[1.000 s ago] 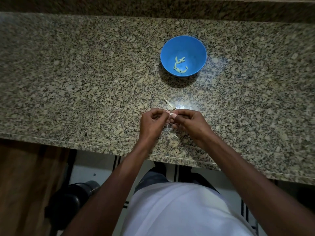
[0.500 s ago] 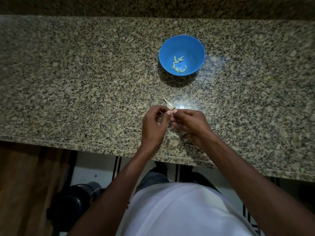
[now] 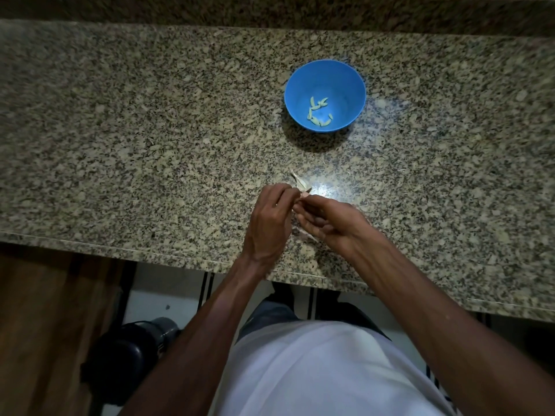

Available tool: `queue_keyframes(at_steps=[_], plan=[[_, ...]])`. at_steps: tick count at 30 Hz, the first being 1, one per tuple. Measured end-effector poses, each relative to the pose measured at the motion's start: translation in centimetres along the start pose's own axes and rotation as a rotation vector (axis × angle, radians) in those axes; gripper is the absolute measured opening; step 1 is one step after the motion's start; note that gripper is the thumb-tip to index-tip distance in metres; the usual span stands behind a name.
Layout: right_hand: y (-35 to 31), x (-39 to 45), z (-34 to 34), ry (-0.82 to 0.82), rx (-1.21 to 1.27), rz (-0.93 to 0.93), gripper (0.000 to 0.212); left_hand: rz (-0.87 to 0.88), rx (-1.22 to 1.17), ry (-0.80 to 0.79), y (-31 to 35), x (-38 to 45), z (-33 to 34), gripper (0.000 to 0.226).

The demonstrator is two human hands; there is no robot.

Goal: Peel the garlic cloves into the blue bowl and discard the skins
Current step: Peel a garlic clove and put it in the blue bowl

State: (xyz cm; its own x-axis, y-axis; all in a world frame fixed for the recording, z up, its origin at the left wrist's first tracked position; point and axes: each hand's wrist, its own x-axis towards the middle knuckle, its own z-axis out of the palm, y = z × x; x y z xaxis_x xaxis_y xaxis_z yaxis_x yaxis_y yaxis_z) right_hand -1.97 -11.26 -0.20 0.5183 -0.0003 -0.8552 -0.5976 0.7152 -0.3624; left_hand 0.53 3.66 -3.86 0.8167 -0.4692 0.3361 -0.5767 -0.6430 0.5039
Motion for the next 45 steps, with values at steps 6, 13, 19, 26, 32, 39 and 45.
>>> queue_keyframes(at_steps=[6, 13, 19, 26, 32, 39, 45], plan=[[-0.1, -0.4, -1.0, -0.15, -0.023, -0.09, 0.031, -0.21, -0.141, -0.001, 1.0, 0.7, 0.1, 0.008], [0.3, 0.2, -2.4, -0.14, -0.366, -0.411, 0.023, -0.611, -0.425, -0.142, 3.7, 1.4, -0.1, 0.006], [0.2, 0.2, -3.1, -0.14, -0.527, -0.538, 0.021, -0.808, -0.752, -0.178, 4.2, 1.5, -1.0, 0.015], [-0.1, 0.7, -3.5, -0.093, -0.496, -0.561, 0.014, -0.873, -0.84, -0.128, 2.4, 1.0, -1.3, 0.014], [-0.1, 0.6, -3.9, -0.159, -0.504, -0.542, 0.016, -0.879, -0.903, -0.085, 1.8, 0.7, -1.5, 0.021], [-0.2, 0.3, -3.8, -0.161, -0.493, -0.506, 0.02, -0.759, -0.816, -0.185, 1.4, 0.9, -1.8, 0.018], [-0.3, 0.5, -4.1, -0.108, -0.585, -0.557, 0.02, -0.773, -0.688, -0.141, 0.8, 0.5, -1.6, 0.011]])
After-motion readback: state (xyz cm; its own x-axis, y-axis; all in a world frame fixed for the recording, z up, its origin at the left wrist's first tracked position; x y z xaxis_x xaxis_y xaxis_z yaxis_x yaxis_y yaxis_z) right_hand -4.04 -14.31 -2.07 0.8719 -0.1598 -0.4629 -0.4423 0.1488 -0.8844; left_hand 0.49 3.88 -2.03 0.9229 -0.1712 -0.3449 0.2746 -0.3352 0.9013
